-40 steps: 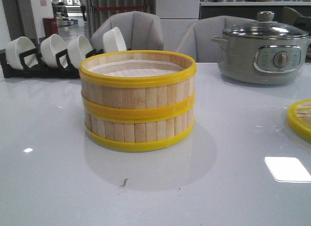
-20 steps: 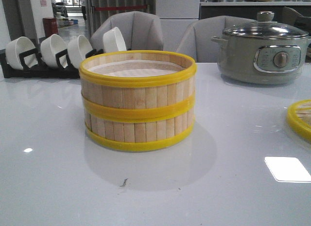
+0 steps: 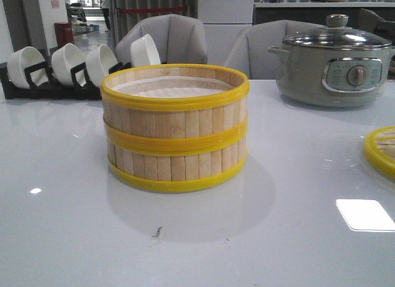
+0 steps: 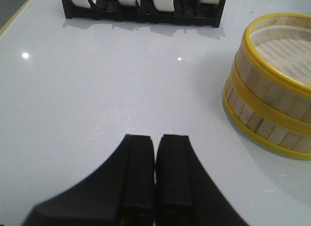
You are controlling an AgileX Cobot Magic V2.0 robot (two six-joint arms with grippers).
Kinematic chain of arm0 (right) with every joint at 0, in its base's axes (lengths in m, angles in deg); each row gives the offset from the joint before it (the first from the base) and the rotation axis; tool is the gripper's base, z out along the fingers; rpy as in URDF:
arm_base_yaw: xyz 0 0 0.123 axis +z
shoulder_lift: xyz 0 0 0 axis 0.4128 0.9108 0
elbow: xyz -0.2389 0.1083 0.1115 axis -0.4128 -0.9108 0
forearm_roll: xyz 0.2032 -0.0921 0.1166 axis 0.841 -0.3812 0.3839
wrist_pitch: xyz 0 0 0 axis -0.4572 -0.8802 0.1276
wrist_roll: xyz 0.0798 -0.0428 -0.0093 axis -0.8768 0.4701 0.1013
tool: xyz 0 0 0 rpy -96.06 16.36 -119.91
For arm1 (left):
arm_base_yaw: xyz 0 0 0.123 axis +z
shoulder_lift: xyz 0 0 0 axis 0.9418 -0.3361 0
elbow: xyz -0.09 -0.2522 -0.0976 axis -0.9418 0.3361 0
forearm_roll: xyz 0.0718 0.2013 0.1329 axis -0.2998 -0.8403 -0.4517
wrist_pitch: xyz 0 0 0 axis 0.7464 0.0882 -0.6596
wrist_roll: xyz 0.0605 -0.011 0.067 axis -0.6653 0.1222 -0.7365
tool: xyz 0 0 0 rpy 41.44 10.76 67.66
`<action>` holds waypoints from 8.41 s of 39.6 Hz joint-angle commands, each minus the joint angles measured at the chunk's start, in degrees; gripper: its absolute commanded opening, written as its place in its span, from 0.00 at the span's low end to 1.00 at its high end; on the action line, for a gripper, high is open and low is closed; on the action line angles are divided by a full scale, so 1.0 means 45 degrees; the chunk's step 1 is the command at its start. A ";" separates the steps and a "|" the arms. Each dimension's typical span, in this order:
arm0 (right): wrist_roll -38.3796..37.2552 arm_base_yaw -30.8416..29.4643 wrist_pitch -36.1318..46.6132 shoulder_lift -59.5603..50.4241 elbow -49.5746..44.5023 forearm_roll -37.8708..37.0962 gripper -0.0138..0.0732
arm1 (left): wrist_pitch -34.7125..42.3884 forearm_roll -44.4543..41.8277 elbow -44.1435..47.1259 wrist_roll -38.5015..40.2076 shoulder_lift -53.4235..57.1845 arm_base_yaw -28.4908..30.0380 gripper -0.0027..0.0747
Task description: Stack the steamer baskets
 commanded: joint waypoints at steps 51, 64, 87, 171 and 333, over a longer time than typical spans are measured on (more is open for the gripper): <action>0.0008 -0.0012 -0.1072 0.3974 0.0471 -0.1205 0.45 | 0.1121 -0.0051 -0.0380 0.0094 -0.0009 -0.0096 0.14; -0.0018 -0.0463 0.1082 0.4127 0.0471 -0.1743 0.45 | 0.1121 -0.0051 -0.0380 0.0094 -0.0009 -0.0096 0.14; -0.0027 -0.1560 -0.0841 0.7614 0.2599 -0.1334 0.63 | 0.1121 -0.0051 -0.0380 0.0094 -0.0009 -0.0096 0.14; -0.0027 -0.1387 -0.0865 0.9765 0.4380 -0.0708 0.22 | 0.1121 -0.0051 -0.0380 0.0094 -0.0009 -0.0096 0.14; 0.1350 0.1361 0.8106 -0.1637 -0.2456 -0.0225 0.57 | 0.1121 -0.0051 -0.0380 0.0094 -0.0009 -0.0096 0.14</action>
